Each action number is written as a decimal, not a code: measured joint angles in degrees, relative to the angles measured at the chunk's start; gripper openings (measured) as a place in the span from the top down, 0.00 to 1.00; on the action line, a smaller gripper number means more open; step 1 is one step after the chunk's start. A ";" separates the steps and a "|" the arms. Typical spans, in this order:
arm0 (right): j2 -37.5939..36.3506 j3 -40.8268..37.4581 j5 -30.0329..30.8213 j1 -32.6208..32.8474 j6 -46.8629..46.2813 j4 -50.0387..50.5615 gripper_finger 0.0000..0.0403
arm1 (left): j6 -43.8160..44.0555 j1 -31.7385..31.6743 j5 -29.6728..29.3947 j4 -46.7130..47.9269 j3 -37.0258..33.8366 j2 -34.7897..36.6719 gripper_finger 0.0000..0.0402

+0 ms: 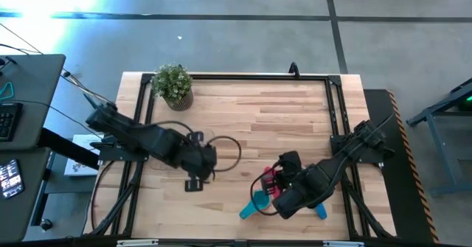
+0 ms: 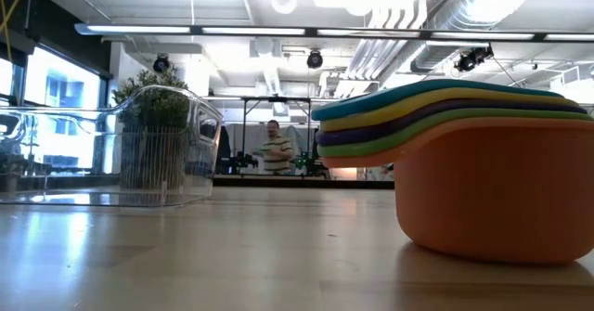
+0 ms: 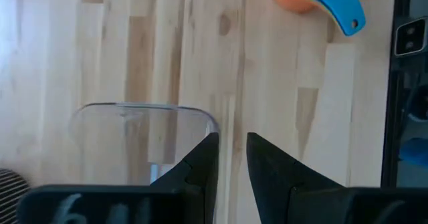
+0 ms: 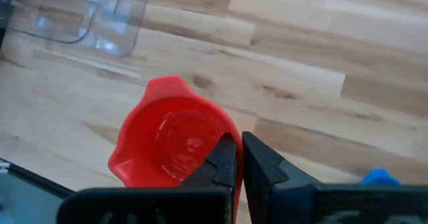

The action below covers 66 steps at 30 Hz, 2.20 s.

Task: Nest measuring cups in basket
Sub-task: Stack the red measuring cup on top of the light blue measuring cup

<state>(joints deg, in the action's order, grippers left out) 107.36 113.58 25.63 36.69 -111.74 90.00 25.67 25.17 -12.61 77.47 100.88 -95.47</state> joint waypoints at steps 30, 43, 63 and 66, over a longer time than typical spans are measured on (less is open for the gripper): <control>-7.11 -0.04 7.32 -13.30 24.25 0.01 1.00 | 3.30 2.75 0.55 -20.51 0.00 -19.35 0.83; -7.11 -0.04 7.56 -13.47 25.26 0.01 1.00 | 3.27 2.75 6.23 -30.74 0.04 -26.25 0.83; -7.09 -0.07 7.14 -13.47 26.81 0.00 1.00 | 5.64 2.75 11.10 -39.03 0.00 -30.83 0.83; -7.09 -0.07 7.16 -13.47 26.95 0.01 1.00 | 5.62 2.75 12.09 -40.39 0.00 -30.83 0.83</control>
<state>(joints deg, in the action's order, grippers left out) 100.27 113.51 32.80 23.22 -84.79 90.02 31.29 27.92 -0.52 37.07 100.88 -126.30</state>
